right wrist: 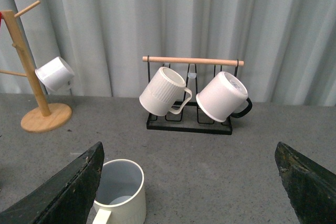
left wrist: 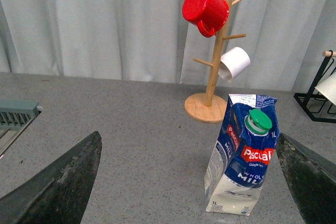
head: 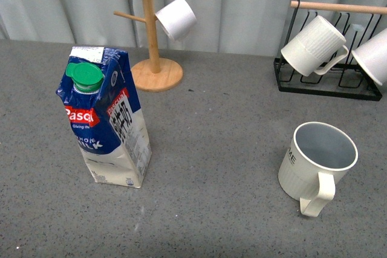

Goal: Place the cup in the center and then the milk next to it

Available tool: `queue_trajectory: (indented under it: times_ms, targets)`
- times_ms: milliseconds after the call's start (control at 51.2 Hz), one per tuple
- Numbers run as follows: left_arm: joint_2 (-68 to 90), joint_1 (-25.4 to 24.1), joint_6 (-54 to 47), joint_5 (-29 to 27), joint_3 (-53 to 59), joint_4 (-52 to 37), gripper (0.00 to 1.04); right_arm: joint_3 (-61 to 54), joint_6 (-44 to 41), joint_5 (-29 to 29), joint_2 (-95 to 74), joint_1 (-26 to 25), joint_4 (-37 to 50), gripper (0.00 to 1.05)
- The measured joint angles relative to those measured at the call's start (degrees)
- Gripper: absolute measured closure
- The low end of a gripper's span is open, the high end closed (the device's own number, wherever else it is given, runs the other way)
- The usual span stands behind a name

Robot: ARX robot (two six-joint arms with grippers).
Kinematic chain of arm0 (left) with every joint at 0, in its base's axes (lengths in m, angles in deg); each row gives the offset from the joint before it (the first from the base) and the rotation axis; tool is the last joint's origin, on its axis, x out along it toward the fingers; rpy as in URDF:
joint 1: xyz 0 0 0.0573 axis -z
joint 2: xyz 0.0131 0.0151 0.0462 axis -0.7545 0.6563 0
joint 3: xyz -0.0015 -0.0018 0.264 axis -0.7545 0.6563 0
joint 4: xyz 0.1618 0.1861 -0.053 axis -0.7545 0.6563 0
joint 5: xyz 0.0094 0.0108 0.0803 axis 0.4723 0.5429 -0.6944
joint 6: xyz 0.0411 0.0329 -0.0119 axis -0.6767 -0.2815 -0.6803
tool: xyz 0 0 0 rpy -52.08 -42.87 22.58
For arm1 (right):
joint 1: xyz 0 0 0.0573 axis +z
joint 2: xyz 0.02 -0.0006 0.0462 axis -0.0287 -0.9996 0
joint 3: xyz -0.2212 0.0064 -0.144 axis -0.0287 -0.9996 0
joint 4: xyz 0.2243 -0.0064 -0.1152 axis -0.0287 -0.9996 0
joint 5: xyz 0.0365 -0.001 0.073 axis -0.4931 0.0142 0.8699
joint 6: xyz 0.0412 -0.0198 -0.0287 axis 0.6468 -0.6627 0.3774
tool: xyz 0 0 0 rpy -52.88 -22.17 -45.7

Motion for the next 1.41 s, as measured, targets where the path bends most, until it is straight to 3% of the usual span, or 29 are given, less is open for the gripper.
queue_trajectory:
  times_ms: [1407]
  targets:
    - [0.00, 0.00, 0.00, 0.00, 0.00, 0.00, 0.07, 0.00, -0.02, 0.00, 0.00, 0.00, 0.00, 0.09]
